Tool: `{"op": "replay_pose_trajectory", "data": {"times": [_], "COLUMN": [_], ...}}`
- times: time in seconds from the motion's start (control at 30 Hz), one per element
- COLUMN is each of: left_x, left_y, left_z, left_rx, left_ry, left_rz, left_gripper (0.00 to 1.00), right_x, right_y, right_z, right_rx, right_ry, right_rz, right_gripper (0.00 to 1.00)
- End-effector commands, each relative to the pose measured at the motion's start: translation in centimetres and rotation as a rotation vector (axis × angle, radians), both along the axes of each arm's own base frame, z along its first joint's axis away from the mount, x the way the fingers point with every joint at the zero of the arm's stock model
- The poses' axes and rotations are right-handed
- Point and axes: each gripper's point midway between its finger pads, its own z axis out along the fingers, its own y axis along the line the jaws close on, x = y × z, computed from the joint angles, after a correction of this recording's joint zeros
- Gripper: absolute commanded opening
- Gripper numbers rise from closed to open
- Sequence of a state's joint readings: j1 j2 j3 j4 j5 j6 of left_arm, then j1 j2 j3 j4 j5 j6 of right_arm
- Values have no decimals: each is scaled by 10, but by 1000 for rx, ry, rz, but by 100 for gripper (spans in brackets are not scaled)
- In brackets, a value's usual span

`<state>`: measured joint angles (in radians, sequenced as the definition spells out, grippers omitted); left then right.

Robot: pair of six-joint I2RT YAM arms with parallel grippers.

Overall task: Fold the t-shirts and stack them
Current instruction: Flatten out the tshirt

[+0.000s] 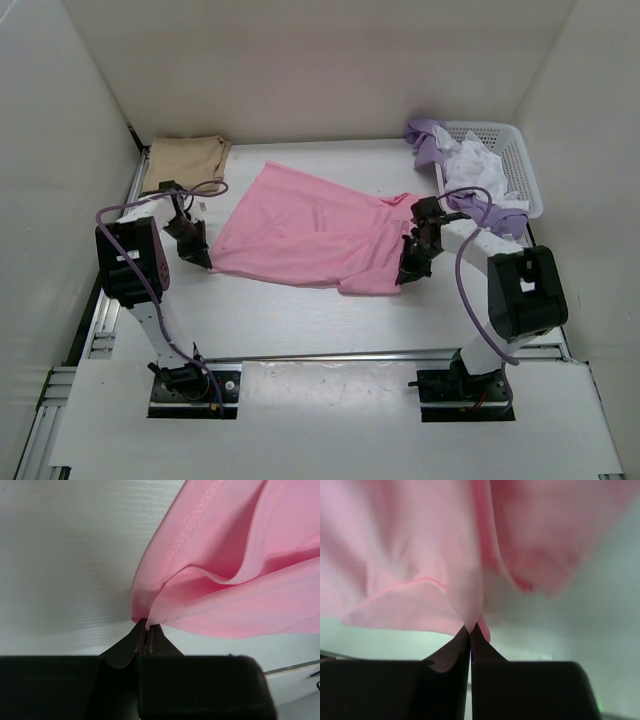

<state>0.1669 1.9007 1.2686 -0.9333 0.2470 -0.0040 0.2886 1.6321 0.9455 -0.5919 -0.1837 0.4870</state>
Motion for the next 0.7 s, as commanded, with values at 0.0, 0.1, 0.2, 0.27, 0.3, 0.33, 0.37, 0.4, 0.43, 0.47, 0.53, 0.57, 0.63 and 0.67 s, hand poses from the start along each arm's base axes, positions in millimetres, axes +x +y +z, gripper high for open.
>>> {"op": "replay_pose_trajectory", "data": {"times": [0.0, 0.1, 0.2, 0.27, 0.3, 0.33, 0.37, 0.4, 0.43, 0.47, 0.53, 0.57, 0.63, 0.67], "left_x": [10, 7, 7, 7, 7, 4, 4, 1, -1, -4, -11, -10, -16, -15], "left_y": [4, 7, 10, 10, 10, 10, 10, 6, 6, 6, 3, 3, 2, 2], "left_z": [21, 25, 24, 24, 24, 22, 22, 20, 21, 21, 19, 22, 20, 23], "left_rx": [28, 50, 70, 70, 70, 68, 68, 66, 66, 65, 52, 54, 52, 54], "left_ry": [-84, -93, -89, -89, -89, -80, -80, -72, -72, -63, -51, -61, -51, -63], "left_rz": [-4, -2, 0, 0, 0, 0, 0, -9, -9, -10, -11, -11, -11, -11], "left_gripper": [10, 10, 10, 10, 10, 10, 10, 10, 10, 10, 10, 10, 10, 10], "right_x": [-24, -53, -69, -81, -83, -82, -81, -76, -71, -63, -45, -42, -44, -51], "right_y": [-9, -9, -3, 5, 7, 7, 7, 6, 8, 4, -7, -20, -22, -18], "right_z": [57, 100, 110, 93, 86, 75, 61, 54, 50, 45, 37, 31, 35, 36], "right_rx": [-21, 19, 73, 133, 158, 175, 191, 202, 206, 191, 108, 32, 11, -7], "right_ry": [34, 77, 123, 164, 181, 210, 212, 225, 212, 192, 134, 108, 42, 6], "right_rz": [22, 41, 24, 26, 8, -19, -36, -64, -62, -75, -80, -80, -46, 0], "right_gripper": [0, 0, 0, 0, 0, 0, 2, 9, 18, 50, 62, 67, 69, 70]}}
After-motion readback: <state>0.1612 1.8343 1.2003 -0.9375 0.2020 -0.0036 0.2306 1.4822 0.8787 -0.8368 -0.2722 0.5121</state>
